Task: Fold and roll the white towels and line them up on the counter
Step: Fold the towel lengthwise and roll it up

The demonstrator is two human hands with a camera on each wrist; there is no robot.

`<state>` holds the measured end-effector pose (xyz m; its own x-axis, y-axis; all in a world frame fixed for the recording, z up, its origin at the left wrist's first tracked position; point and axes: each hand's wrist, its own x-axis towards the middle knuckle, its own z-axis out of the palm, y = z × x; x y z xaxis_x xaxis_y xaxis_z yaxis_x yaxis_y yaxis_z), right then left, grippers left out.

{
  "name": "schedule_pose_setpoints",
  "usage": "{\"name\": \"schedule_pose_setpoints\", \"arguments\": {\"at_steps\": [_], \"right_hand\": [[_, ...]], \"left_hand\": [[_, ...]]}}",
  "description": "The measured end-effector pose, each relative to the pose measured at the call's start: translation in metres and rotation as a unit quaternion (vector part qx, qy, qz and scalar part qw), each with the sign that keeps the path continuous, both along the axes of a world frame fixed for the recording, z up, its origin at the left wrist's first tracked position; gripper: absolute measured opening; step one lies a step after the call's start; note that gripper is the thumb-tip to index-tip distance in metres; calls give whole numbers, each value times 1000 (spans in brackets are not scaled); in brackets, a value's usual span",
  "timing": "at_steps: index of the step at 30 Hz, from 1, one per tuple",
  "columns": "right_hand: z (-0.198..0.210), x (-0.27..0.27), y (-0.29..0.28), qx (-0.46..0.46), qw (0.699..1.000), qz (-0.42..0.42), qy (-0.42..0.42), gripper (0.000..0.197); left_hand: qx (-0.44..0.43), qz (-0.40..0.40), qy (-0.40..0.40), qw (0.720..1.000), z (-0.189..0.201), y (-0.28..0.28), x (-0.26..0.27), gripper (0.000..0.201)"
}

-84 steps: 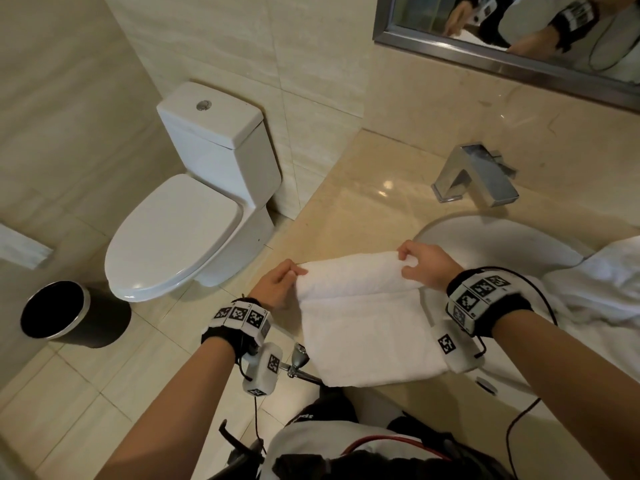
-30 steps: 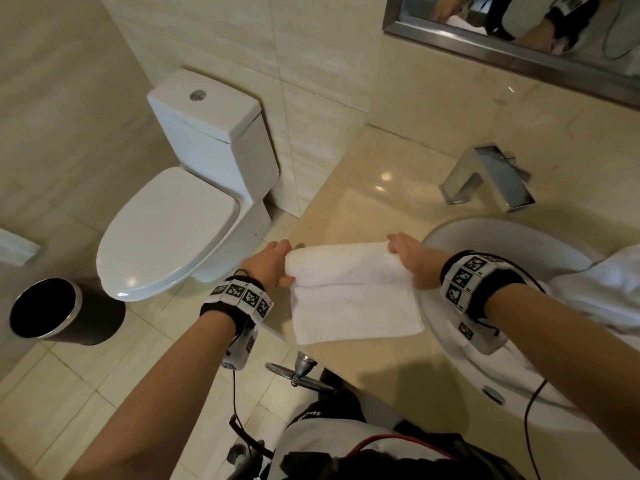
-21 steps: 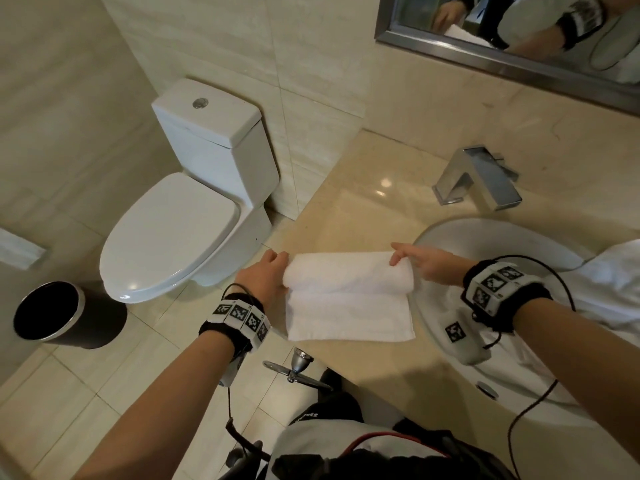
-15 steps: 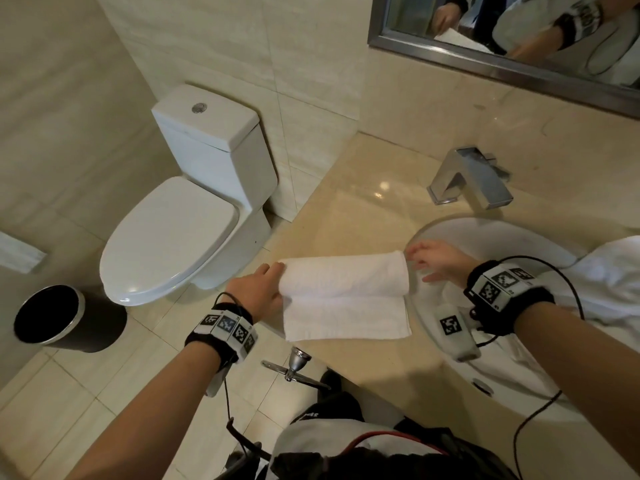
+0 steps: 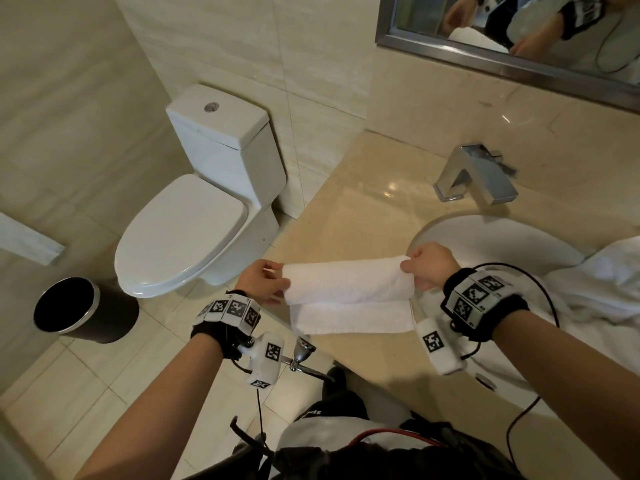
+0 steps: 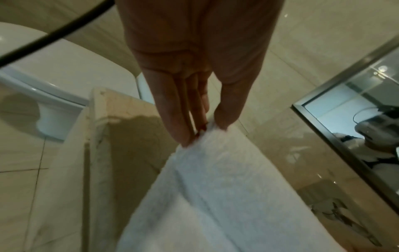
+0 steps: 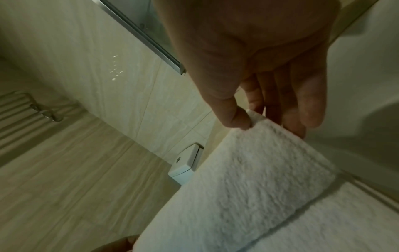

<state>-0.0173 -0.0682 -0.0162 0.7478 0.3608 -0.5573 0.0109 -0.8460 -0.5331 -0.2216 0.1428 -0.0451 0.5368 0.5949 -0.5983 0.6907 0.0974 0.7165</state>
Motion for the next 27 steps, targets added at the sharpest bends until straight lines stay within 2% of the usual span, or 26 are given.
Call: {"name": "schedule_pose_setpoints", "arguments": {"at_steps": [2,5,10,13,14,15,18,20,22,24,27], "right_hand": [[2,-1,-2,4,1000,-2,17,10],[1,0,-4,25,998,3,54,35],[-7,-1,-8,-7,992,88,85,52],[-12,-5,-10,-61,983,167,53,72],[-15,-6,-11,-62,981,176,52,75],[-16,-7,-11,-50,982,172,60,73],[-15,-5,-8,-25,984,154,88,53],[-12,-2,-3,-12,984,157,86,47],[-13,1,2,-2,985,162,67,61],[-14,2,6,-1,985,170,41,66],[-15,4,7,2,983,184,-6,75]], "left_hand": [[-33,-20,11,999,3,1,-2,40],[-52,-48,15,997,4,1,-4,56],[-50,-137,46,988,4,-5,-6,66],[-88,-156,37,983,4,-13,-8,108],[-77,-168,33,982,0,-17,-7,114],[-62,-165,36,984,-2,-21,-6,113],[-15,-105,36,994,-13,-28,0,86],[48,-100,34,993,-18,-23,7,77],[105,-82,20,991,-18,-17,17,73],[130,-58,8,990,-16,-15,27,72],[104,-49,13,993,-16,-10,35,79]]}}
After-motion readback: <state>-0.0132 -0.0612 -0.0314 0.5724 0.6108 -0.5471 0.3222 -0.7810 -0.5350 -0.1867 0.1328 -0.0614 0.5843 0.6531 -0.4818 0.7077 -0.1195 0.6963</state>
